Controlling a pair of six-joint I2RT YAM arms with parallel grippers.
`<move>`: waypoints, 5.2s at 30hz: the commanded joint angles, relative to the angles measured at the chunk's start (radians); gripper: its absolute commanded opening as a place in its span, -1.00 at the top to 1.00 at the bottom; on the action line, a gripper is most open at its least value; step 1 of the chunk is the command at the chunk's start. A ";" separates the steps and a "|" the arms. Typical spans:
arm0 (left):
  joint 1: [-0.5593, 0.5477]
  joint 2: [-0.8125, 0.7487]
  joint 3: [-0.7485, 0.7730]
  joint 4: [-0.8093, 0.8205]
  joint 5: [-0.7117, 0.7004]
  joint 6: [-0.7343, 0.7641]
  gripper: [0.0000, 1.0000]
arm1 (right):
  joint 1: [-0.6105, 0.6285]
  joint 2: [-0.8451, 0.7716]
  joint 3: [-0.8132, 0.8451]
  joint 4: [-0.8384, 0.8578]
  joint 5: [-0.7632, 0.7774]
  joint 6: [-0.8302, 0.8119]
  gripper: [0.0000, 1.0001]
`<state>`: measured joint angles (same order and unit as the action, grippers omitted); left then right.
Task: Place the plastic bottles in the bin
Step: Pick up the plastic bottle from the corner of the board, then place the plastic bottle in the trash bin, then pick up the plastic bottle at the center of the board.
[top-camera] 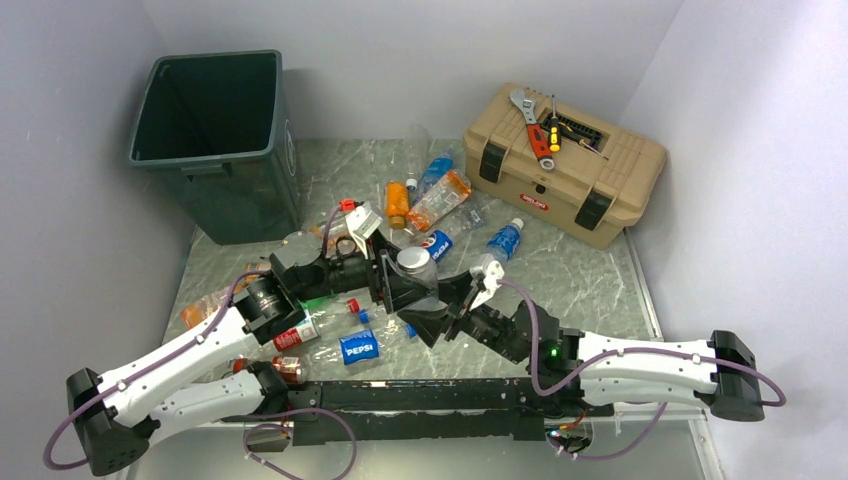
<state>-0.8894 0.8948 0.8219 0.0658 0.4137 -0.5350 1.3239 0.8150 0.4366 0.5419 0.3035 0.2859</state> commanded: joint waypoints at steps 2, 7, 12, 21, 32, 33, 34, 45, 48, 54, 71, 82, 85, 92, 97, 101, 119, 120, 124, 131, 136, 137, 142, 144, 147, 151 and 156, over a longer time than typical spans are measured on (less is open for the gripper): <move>-0.010 -0.025 0.005 0.041 0.004 0.031 -0.19 | 0.003 0.020 0.064 -0.003 -0.032 0.013 -0.69; -0.010 -0.036 0.007 0.037 0.004 0.043 0.20 | 0.003 0.029 0.105 -0.086 -0.037 0.038 -1.00; -0.011 -0.076 0.075 -0.079 -0.092 0.138 0.44 | 0.003 -0.016 0.184 -0.270 -0.074 0.042 -1.00; -0.011 0.025 0.581 -0.451 -0.632 0.534 0.64 | 0.003 -0.161 0.290 -0.656 -0.027 0.033 -1.00; 0.246 0.324 1.030 -0.480 -0.996 0.750 0.59 | 0.002 -0.379 0.090 -0.557 0.327 0.148 -1.00; 0.323 0.339 1.061 -0.499 -0.955 0.696 0.61 | 0.001 -0.381 0.087 -0.567 0.341 0.154 -1.00; 0.399 0.355 1.091 -0.513 -0.925 0.650 0.63 | 0.001 -0.380 0.085 -0.579 0.351 0.161 -1.00; 0.798 0.617 1.230 -0.483 -0.794 0.408 0.68 | 0.001 -0.375 0.061 -0.639 0.183 0.139 -1.00; 0.850 0.656 1.211 -0.468 -0.784 0.379 0.68 | 0.001 -0.412 0.033 -0.656 0.187 0.147 -1.00; 0.933 0.709 1.137 -0.481 -0.711 0.299 0.62 | 0.001 -0.475 0.008 -0.681 0.224 0.123 -1.00; 0.934 0.694 1.147 -0.477 -0.660 0.299 -0.98 | 0.001 -0.466 0.026 -0.718 0.278 0.123 -1.00; 0.606 0.494 1.216 -0.557 -0.544 0.408 -0.99 | 0.001 -0.344 0.100 -0.733 0.414 0.163 -1.00; 0.522 0.448 1.149 -0.652 -0.433 0.392 -0.99 | 0.001 -0.293 0.137 -0.784 0.558 0.216 -1.00; 0.403 0.335 0.822 -0.798 -0.306 0.384 -0.99 | -0.055 -0.151 0.204 -0.886 0.716 0.349 -0.99; 0.377 0.213 0.517 -0.734 -0.177 0.380 -0.99 | -0.333 -0.062 0.227 -0.872 0.472 0.404 -0.99; 0.375 0.118 0.351 -0.657 -0.087 0.386 -0.99 | -0.539 0.025 0.215 -0.828 0.289 0.455 -0.99; 0.374 -0.127 0.012 -0.451 -0.176 0.366 -0.99 | -0.824 0.517 0.244 -0.620 0.140 0.581 -0.95; 0.375 -0.130 0.013 -0.454 -0.189 0.362 -0.99 | -0.829 0.532 0.241 -0.606 0.129 0.579 -0.94; 0.374 -0.139 0.009 -0.455 -0.205 0.366 -0.99 | -0.832 0.589 0.238 -0.576 0.106 0.567 -0.91; 0.374 -0.120 0.013 -0.458 -0.197 0.363 -0.99 | -0.832 0.643 0.210 -0.546 0.079 0.544 -0.83; 0.374 -0.114 0.013 -0.459 -0.195 0.361 -0.99 | -0.832 0.666 0.180 -0.499 0.065 0.534 -0.76; 0.374 -0.112 0.013 -0.460 -0.194 0.361 -0.99 | -0.832 0.665 0.173 -0.492 0.064 0.531 -0.73; 0.374 -0.108 0.014 -0.460 -0.193 0.361 -0.99 | -0.832 0.642 0.151 -0.471 0.059 0.503 -0.56; 0.374 -0.109 0.014 -0.461 -0.191 0.361 -0.99 | -0.832 0.633 0.143 -0.464 0.057 0.490 -0.46; 0.374 -0.108 0.013 -0.460 -0.190 0.360 -0.99 | -0.832 0.623 0.132 -0.459 0.053 0.478 -0.32; 0.374 -0.108 0.013 -0.459 -0.190 0.359 -0.99 | -0.832 0.585 0.111 -0.448 0.038 0.462 -0.02; 0.374 -0.108 0.013 -0.460 -0.199 0.355 -0.99 | -0.811 0.398 0.074 -0.467 0.001 0.401 0.22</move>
<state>-0.5121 0.7883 0.8268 -0.4267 0.2199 -0.1665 0.4950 1.3678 0.5301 0.0639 0.3344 0.7483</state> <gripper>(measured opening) 0.995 0.590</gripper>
